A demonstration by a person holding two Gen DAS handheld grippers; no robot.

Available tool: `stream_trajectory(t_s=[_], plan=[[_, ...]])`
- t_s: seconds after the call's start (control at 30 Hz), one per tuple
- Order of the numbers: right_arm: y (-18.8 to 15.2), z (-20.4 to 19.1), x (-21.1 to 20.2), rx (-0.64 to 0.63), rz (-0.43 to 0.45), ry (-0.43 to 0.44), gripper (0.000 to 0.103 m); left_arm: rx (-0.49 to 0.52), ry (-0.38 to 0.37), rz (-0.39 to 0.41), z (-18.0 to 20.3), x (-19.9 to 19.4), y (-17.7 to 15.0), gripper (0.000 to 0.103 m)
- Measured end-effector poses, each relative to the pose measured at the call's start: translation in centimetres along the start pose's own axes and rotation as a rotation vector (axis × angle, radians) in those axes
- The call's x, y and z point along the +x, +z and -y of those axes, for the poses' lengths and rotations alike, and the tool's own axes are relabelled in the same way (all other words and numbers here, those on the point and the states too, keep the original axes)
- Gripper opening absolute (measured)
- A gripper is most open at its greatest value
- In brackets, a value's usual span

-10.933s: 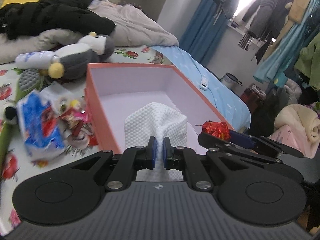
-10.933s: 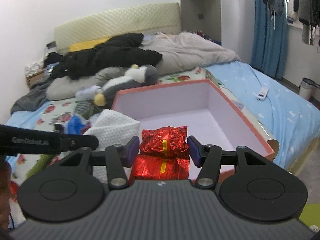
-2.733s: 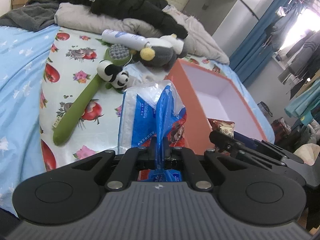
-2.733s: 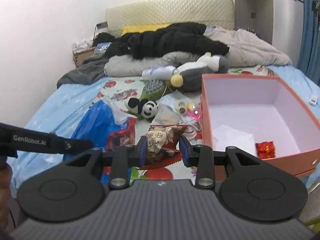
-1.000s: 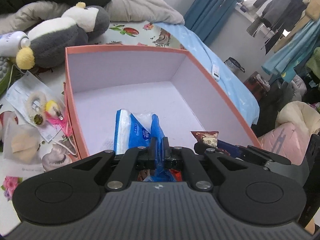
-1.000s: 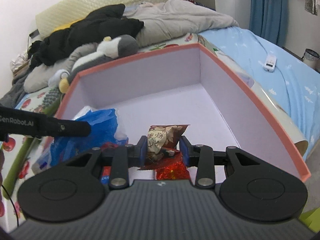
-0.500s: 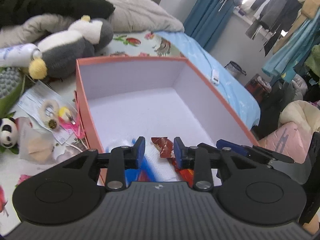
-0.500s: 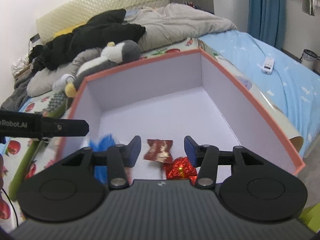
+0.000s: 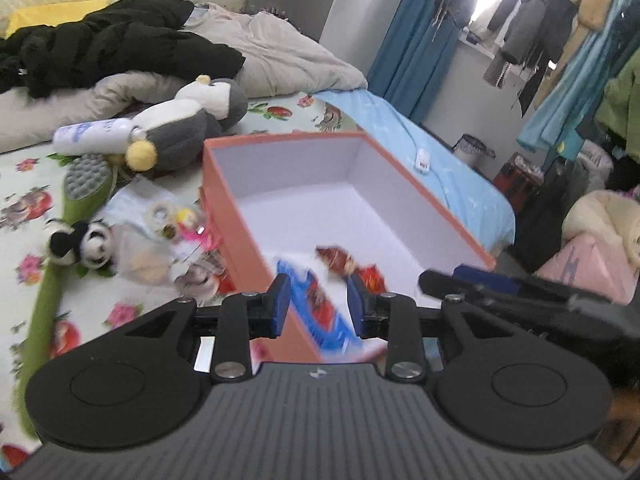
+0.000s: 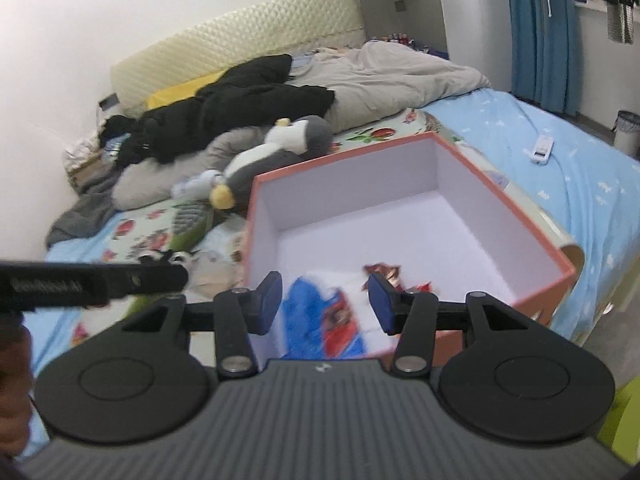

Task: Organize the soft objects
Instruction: 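Move both open tools back toward the panda plush and tissue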

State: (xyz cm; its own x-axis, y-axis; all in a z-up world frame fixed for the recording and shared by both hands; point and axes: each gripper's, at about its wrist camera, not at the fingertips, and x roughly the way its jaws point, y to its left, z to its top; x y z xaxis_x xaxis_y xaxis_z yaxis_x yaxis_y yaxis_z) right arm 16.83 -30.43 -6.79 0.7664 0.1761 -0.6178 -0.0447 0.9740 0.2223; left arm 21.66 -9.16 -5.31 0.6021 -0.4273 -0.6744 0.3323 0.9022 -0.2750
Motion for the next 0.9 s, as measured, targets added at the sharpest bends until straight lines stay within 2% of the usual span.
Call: stream_trajectory(t_s=[0.1, 0.43, 0.63, 0.9], plan=[[-1.0, -0.9, -2.0, 0.01, -0.006, 0.033, 0.051, -0.009, 0.006, -0.001, 0.0, -2.2, -1.8, 0.036], [-4.5, -4.0, -7.1, -0.036, -0.004, 0.048, 0.051, -0.048, 0.023, 0.064, 1.1, -8.9, -6.4, 0.036], [-5.9, -5.2, -9.0, -0.051, -0.004, 0.074, 0.051, -0.084, 0.058, 0.099, 0.6, -12.6, -8.6, 0.036], [-7.4, -7.9, -11.0, -0.095, -0.004, 0.144, 0.051, -0.125, 0.11, 0.117, 0.1, -15.6, -11.2, 0.036]])
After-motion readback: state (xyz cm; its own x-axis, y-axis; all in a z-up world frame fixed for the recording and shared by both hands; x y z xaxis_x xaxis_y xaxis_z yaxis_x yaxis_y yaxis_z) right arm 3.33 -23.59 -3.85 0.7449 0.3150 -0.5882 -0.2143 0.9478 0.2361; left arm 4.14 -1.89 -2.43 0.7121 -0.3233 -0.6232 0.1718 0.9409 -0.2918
